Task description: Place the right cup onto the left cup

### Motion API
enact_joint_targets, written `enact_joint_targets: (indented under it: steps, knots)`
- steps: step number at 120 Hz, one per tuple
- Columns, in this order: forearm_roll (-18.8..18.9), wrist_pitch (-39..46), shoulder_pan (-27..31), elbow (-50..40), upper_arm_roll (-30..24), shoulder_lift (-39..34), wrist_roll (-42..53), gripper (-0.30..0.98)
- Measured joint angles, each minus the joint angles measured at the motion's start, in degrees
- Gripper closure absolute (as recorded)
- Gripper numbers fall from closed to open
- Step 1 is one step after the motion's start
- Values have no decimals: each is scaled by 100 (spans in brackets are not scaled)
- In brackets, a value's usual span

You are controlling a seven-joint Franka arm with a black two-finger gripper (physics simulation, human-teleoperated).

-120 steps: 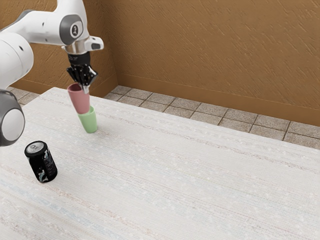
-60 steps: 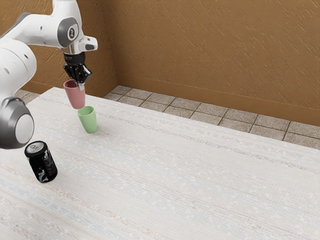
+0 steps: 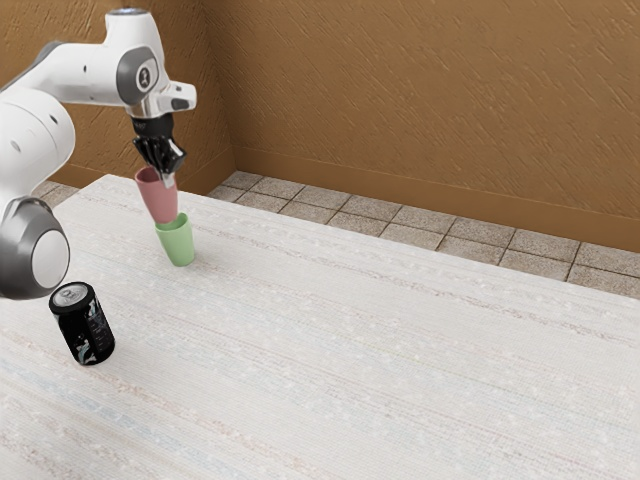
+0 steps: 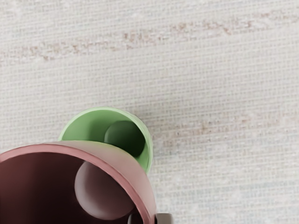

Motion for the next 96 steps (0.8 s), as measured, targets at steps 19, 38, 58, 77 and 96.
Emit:
enact_joint_targets:
  steps: [19, 38, 58, 77, 96]
  knots:
    - [-23, 101, 13, 26, -35, 83, 96, 79]
    - [-30, 162, 35, 62, -48, 114, 171, 79]
    - [-31, 192, 68, 205, -83, 202, 245, 79]
    - [-28, 209, 127, 260, -123, 309, 309, 79]
    - [-28, 223, 167, 263, -127, 441, 366, 79]
